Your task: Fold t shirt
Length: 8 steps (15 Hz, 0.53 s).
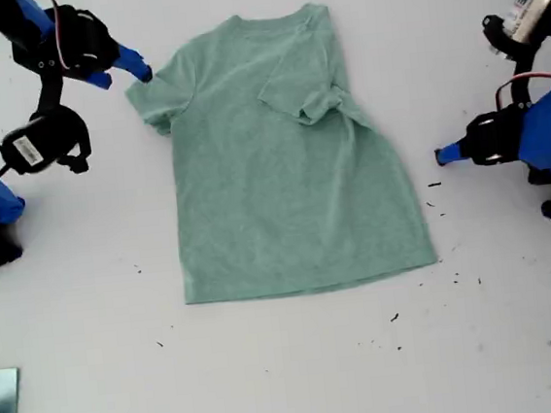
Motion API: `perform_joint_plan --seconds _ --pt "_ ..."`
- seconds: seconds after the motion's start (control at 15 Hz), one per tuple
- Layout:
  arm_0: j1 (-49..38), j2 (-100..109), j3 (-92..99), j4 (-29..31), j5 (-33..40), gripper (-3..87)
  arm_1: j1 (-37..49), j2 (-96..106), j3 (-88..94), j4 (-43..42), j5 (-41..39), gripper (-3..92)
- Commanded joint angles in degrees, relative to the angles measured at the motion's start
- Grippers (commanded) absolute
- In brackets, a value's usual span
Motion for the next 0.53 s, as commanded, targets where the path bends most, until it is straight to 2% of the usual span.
perform_joint_plan --seconds 0.0,0.27,0.33,0.4,0.47 --pt "-4.0 -5.9 2.1 -7.8 2.2 19.8 -0.4 0.7 1.8 0.0 0.5 2.4" --pt "-4.0 -23.7 1.9 -18.1 2.4 17.2 -0.7 0.7 1.8 0.0 0.5 2.4" --pt "-4.0 -25.8 1.6 -18.9 2.8 12.9 -0.7 0.7 1.8 0.0 0.5 2.4" --pt "-3.4 -27.3 0.0 -17.8 3.8 -0.2 -0.7 0.7 1.8 0.0 0.5 2.4" --pt "-1.8 -27.0 -1.9 -14.7 3.4 -0.3 -0.6 0.7 1.8 0.0 0.5 2.4"
